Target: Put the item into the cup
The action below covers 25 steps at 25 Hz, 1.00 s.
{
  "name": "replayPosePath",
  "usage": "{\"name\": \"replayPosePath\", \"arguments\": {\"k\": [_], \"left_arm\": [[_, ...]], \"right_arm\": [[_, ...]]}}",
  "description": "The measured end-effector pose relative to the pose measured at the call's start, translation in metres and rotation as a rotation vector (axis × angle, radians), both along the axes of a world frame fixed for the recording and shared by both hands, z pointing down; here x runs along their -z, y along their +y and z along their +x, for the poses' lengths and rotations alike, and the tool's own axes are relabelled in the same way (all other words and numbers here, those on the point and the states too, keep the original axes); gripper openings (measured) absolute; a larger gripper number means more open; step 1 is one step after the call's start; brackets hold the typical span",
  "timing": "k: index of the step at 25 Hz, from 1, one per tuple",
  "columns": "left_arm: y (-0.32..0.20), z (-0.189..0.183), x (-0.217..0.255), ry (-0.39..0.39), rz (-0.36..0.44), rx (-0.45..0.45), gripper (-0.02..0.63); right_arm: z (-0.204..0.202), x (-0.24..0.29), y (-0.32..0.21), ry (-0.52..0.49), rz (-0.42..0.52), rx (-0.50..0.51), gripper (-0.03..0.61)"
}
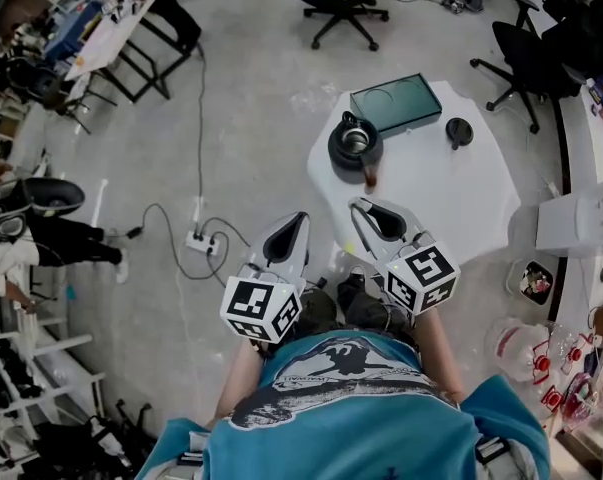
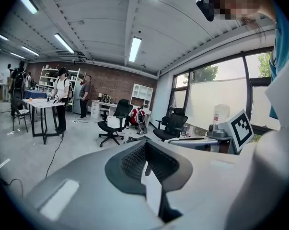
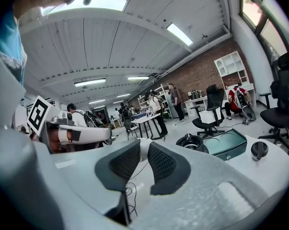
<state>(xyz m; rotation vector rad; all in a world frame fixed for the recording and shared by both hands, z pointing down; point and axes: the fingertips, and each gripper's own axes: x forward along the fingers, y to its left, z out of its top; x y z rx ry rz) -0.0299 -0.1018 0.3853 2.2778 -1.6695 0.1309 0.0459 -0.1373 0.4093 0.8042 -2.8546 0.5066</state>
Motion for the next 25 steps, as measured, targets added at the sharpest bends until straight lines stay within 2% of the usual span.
{"name": "replayPosePath", "arguments": {"k": [5, 12, 20, 25], "left_arm": [[-0.013, 0.014, 0.003, 0.036, -0.007, -0.02, 0.018], [-0.029, 0.023, 0.006, 0.033, -0.008, -0.037, 0.018], [-0.052, 0.02, -0.005, -0.017, -0.031, -0.099, 0.018], [-0.075, 0.015, -0.003, -0.009, -0.02, -0.137, 0.018]], "right_arm": [[0.003, -0.005, -0.009, 0.0, -0.014, 0.025, 0.052], [0.007, -0.005, -0.021, -0.018, -0.037, 0.021, 0.052], [0.01, 0.0, -0.051, -0.001, -0.001, -0.044, 0.052], [0.01, 0.005, -0.074, 0.018, 0.02, -0.097, 0.052]]}}
